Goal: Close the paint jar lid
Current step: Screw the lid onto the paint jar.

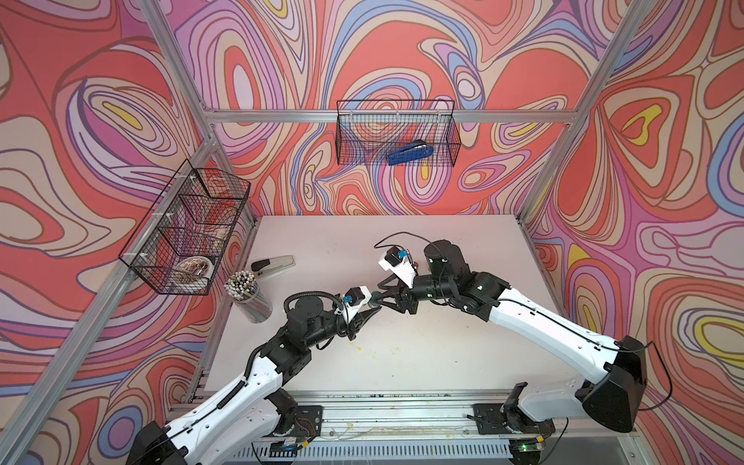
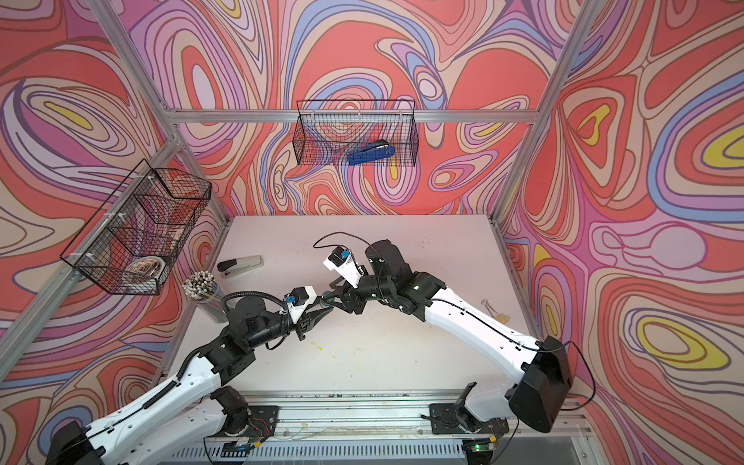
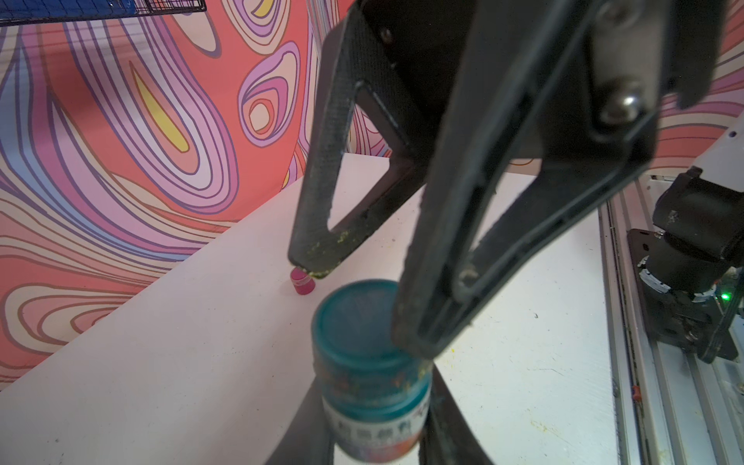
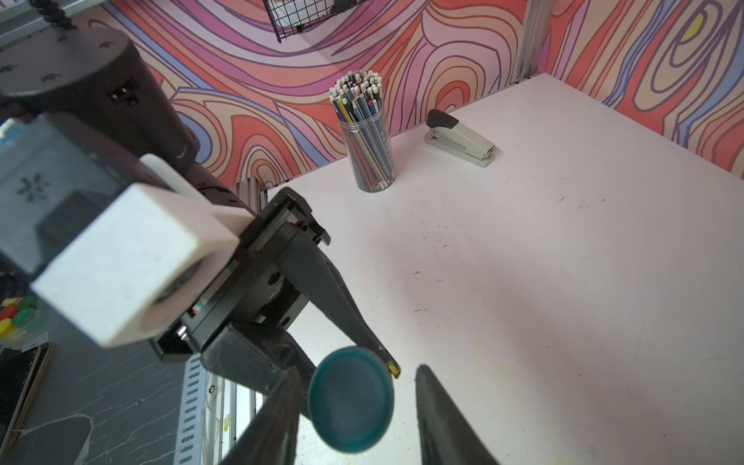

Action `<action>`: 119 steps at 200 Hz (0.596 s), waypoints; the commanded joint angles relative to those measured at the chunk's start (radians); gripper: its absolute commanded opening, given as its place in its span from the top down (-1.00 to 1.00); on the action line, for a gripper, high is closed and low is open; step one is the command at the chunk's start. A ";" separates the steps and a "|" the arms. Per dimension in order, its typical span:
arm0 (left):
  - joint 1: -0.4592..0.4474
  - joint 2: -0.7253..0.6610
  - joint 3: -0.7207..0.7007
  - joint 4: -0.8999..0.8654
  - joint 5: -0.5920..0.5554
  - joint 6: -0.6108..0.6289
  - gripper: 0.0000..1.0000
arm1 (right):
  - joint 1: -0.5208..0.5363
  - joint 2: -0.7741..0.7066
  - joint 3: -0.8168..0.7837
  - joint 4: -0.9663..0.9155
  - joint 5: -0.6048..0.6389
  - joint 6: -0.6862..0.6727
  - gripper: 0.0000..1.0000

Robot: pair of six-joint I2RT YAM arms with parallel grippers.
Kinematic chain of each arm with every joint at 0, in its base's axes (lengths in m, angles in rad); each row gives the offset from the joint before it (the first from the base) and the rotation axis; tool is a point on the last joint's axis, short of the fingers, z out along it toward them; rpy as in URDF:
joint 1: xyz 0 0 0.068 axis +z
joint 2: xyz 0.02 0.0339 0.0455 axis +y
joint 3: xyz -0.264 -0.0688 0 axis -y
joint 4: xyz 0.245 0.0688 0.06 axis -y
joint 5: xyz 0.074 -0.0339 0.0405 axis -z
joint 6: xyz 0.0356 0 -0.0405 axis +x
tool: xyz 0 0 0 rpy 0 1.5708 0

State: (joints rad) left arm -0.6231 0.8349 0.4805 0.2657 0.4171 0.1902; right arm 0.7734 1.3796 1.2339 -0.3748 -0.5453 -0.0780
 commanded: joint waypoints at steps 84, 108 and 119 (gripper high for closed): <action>-0.001 0.010 0.062 0.023 -0.013 0.016 0.45 | 0.001 0.021 0.018 -0.029 -0.043 0.004 0.20; -0.001 0.010 0.064 0.023 -0.016 0.017 0.45 | 0.000 0.028 0.021 -0.033 -0.043 0.002 0.25; -0.001 0.011 0.064 0.023 -0.018 0.018 0.45 | 0.000 0.031 0.022 -0.035 -0.044 0.004 0.26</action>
State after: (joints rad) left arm -0.6231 0.8463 0.5068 0.2577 0.4072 0.1967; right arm 0.7689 1.3918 1.2411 -0.3946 -0.5728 -0.0761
